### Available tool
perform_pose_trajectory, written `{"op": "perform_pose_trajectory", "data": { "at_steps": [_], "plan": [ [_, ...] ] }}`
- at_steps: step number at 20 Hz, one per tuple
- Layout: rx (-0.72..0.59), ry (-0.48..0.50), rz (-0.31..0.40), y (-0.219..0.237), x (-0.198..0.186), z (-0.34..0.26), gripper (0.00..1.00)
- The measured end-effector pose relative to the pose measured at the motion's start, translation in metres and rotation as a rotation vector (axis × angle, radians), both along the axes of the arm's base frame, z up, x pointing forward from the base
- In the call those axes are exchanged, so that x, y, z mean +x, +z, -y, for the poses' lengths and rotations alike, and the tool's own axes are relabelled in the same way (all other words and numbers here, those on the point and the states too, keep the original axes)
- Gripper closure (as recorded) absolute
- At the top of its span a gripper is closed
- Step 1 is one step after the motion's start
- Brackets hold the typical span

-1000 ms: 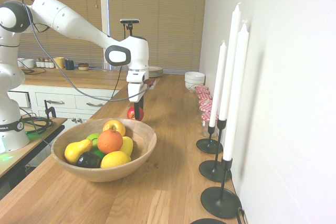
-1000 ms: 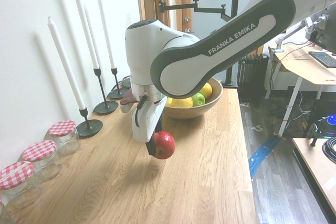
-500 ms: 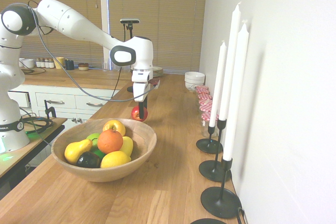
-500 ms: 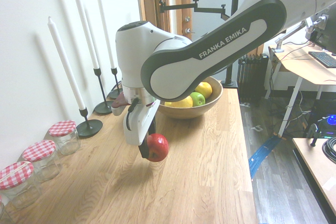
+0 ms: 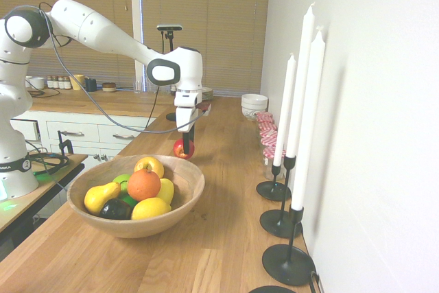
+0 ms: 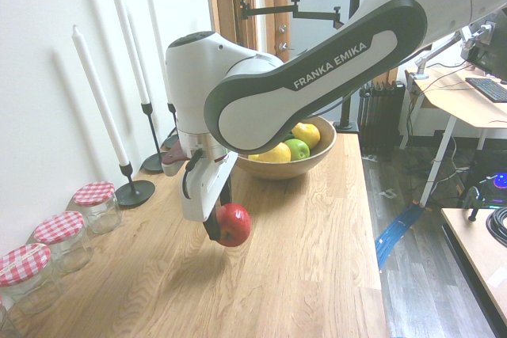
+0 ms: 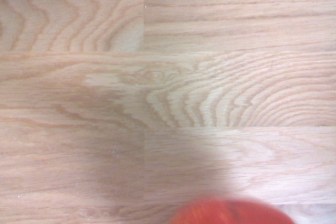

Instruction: Take red apple out of the basket

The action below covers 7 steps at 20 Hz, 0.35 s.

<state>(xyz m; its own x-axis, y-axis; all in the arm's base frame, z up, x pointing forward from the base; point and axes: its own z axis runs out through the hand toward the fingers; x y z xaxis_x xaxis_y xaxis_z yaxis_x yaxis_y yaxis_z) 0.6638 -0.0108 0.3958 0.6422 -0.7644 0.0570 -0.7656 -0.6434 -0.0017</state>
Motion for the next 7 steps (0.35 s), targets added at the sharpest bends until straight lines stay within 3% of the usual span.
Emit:
{"op": "perform_pose_trajectory", "data": {
  "at_steps": [7],
  "plan": [
    [0.000,-0.003,0.000,0.0000,0.0000,0.0009,0.00]
  ]
}}
